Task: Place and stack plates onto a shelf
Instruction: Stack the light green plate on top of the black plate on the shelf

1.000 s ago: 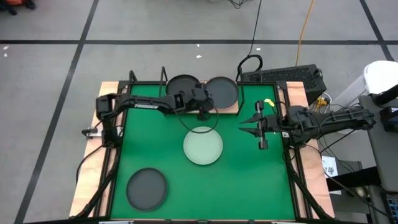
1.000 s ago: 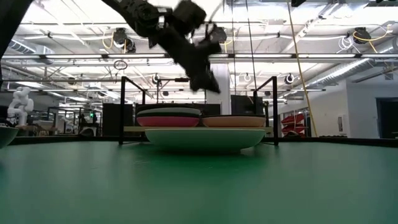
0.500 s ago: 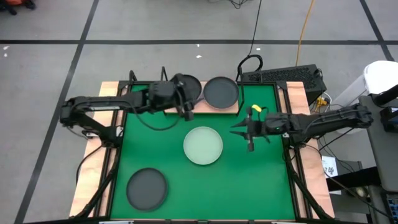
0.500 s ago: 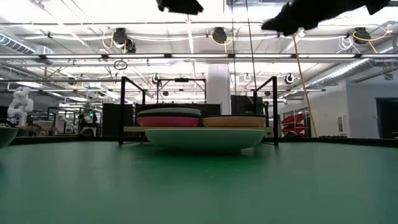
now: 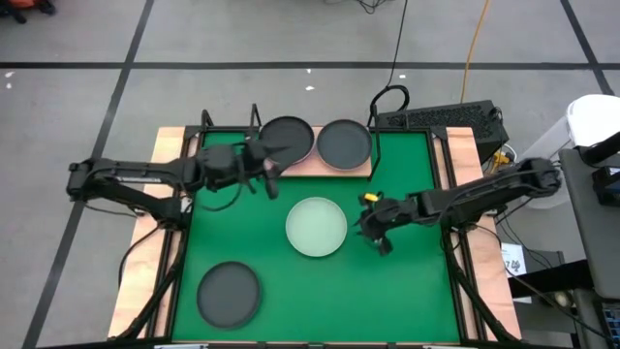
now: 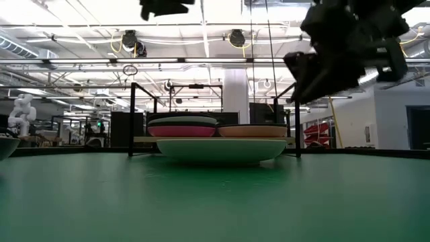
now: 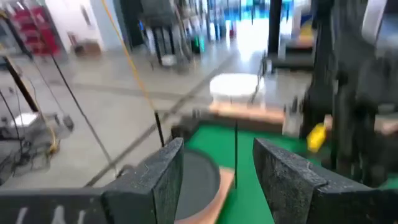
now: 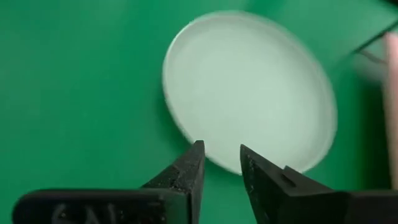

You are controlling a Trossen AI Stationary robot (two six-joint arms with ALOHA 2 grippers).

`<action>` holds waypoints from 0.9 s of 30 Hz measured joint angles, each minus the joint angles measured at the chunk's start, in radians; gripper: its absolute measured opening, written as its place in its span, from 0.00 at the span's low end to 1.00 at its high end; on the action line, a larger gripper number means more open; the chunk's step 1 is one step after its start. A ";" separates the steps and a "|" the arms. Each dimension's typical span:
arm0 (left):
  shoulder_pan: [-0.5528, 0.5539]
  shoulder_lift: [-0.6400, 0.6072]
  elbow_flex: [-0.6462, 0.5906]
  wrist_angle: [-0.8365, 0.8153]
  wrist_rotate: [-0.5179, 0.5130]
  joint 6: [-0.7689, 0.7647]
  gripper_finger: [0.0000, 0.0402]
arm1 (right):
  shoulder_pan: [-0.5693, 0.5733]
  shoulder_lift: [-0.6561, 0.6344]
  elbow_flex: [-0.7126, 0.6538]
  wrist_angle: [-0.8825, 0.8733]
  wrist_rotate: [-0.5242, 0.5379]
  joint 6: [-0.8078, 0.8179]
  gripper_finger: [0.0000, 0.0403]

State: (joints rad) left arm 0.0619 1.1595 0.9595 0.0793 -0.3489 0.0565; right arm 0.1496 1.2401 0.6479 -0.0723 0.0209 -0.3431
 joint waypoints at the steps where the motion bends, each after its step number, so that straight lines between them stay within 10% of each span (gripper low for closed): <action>1: -0.007 -0.026 -0.039 0.055 -0.013 -0.009 0.49 | 0.006 0.022 0.000 0.005 0.001 -0.020 0.24; 12: -0.032 -0.259 -0.388 0.336 -0.077 -0.101 0.49 | 0.028 0.235 0.000 0.193 0.038 -0.156 0.38; 27: -0.066 -0.343 -0.471 0.342 -0.098 -0.156 0.49 | 0.028 0.385 0.000 0.284 0.091 -0.243 0.28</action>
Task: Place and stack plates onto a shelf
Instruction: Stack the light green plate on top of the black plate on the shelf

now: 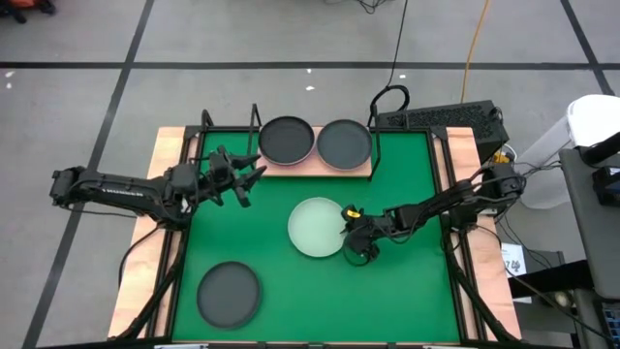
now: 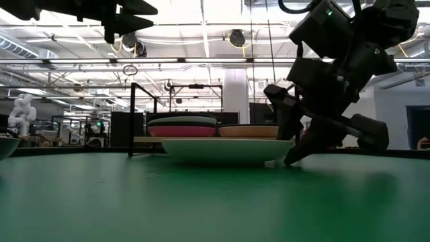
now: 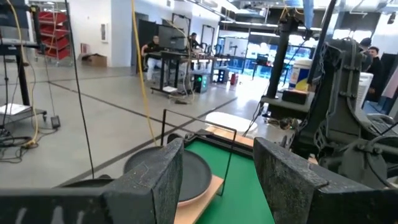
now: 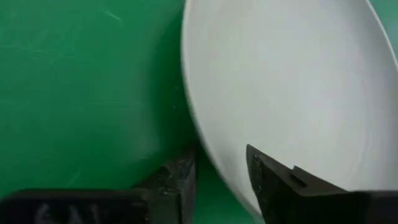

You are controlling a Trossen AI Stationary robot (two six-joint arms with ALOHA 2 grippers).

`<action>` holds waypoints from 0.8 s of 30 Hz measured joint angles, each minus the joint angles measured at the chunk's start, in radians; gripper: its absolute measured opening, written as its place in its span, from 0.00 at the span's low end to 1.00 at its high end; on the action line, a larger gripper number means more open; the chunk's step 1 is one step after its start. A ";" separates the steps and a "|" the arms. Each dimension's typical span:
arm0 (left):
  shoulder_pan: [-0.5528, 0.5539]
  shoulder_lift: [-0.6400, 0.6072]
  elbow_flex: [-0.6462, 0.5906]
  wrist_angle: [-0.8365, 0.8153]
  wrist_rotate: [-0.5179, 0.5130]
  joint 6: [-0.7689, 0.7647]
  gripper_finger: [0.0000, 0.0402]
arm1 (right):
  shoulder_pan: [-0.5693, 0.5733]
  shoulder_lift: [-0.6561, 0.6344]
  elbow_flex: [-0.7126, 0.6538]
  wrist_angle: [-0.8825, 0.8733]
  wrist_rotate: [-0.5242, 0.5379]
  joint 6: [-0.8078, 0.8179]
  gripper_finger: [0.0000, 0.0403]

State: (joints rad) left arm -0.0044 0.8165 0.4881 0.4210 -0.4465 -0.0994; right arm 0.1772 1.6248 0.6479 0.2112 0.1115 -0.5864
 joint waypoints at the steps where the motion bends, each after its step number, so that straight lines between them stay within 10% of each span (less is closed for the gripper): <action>1: 0.000 0.000 0.000 0.001 0.000 0.004 0.49 | 0.000 0.003 0.000 0.004 0.000 -0.002 0.26; 8: -0.006 0.000 0.000 0.020 0.000 -0.078 0.49 | 0.000 -0.022 0.000 0.026 0.049 -0.006 0.02; 24: -0.065 0.000 0.000 0.081 0.000 -0.021 0.49 | -0.165 -0.292 0.000 0.297 0.306 -0.102 0.00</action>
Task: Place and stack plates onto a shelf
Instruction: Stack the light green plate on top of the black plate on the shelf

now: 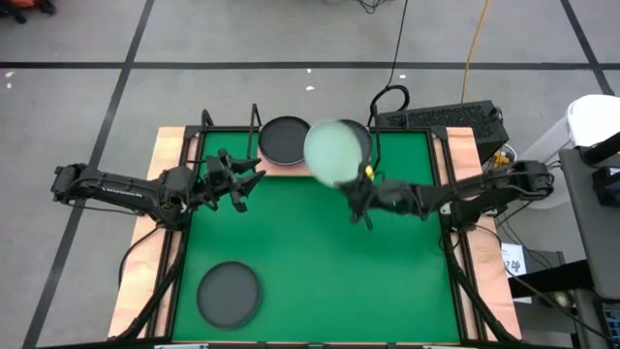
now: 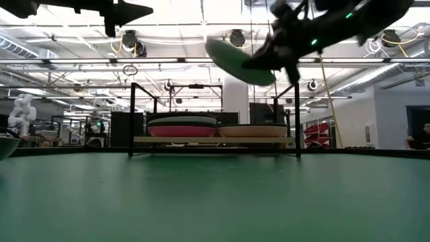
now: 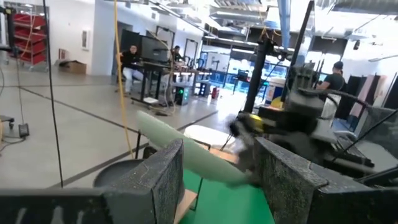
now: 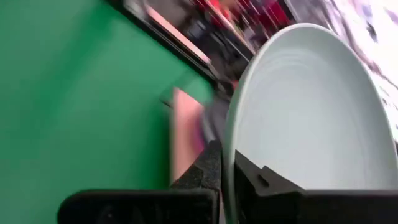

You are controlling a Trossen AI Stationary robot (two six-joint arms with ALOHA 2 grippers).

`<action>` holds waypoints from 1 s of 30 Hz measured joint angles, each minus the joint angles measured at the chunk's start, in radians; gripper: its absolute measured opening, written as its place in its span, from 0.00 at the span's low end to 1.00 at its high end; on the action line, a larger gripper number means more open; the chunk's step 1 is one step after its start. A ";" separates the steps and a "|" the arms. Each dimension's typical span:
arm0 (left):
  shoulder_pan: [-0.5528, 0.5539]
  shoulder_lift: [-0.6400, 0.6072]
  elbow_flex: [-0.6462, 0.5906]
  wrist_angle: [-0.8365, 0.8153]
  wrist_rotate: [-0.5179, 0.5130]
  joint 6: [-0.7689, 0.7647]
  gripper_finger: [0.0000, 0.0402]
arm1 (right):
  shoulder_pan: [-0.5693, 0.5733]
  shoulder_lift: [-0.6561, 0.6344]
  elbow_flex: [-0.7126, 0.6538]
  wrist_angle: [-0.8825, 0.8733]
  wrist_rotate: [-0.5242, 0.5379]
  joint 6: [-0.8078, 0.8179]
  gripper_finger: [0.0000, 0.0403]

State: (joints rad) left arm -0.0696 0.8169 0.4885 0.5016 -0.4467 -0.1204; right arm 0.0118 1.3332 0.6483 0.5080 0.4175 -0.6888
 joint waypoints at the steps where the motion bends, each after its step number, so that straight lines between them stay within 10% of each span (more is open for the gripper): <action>1: 0.000 0.000 0.000 0.001 0.000 0.008 0.49 | -0.037 -0.001 0.001 -0.002 -0.001 0.011 0.00; 11: 0.002 0.001 0.000 0.008 0.000 0.049 0.49 | -0.310 0.059 0.136 -0.241 -0.186 0.143 0.00; 30: 0.023 0.001 0.000 0.027 -0.007 0.082 0.49 | -0.351 0.158 0.143 -0.312 -0.187 0.179 0.05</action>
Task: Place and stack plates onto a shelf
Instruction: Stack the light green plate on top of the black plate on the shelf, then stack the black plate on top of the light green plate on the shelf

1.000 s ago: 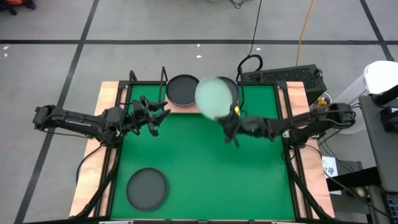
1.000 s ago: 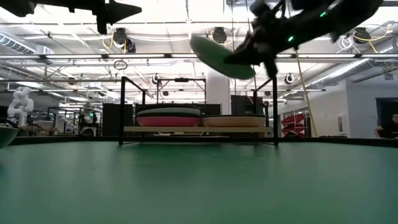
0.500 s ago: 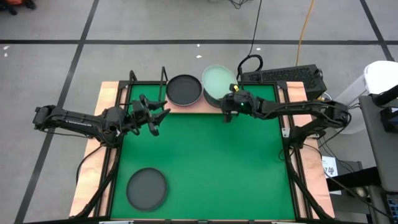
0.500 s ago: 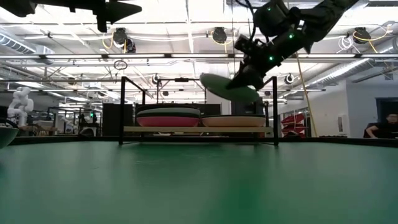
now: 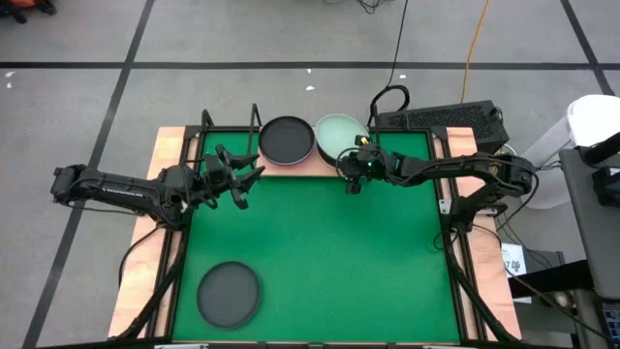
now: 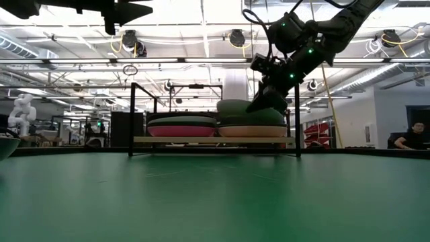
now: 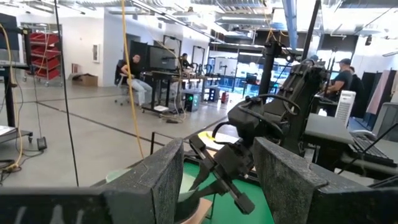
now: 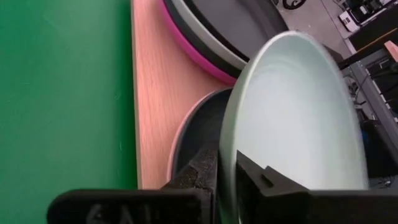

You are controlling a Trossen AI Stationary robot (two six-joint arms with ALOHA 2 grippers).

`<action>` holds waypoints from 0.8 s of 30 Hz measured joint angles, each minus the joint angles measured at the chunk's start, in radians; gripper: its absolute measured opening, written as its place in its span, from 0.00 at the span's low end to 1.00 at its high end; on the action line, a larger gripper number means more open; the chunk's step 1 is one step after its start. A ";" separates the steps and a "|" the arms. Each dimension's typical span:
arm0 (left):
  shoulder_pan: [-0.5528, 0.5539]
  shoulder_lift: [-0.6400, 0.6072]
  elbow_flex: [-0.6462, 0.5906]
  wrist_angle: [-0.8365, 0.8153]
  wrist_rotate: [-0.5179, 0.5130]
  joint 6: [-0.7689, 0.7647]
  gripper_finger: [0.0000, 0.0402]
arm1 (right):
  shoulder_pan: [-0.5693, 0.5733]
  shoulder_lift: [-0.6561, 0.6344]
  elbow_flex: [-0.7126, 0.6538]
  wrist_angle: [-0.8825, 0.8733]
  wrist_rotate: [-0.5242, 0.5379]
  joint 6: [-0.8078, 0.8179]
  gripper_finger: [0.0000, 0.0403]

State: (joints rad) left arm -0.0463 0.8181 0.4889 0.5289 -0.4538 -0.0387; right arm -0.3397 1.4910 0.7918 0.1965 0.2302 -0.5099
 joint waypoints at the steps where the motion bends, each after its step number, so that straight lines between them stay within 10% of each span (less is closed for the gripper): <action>1: 0.000 0.000 0.000 0.000 0.000 -0.001 0.49 | 0.000 0.000 0.000 0.001 0.000 0.001 0.06; 24: -0.015 0.000 0.000 -0.002 0.003 -0.025 0.49 | 0.075 -0.182 -0.001 0.050 -0.074 0.067 0.37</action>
State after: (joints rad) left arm -0.0612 0.8181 0.4889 0.5274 -0.4503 -0.0635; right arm -0.2645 1.3088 0.7906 0.2469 0.1563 -0.4430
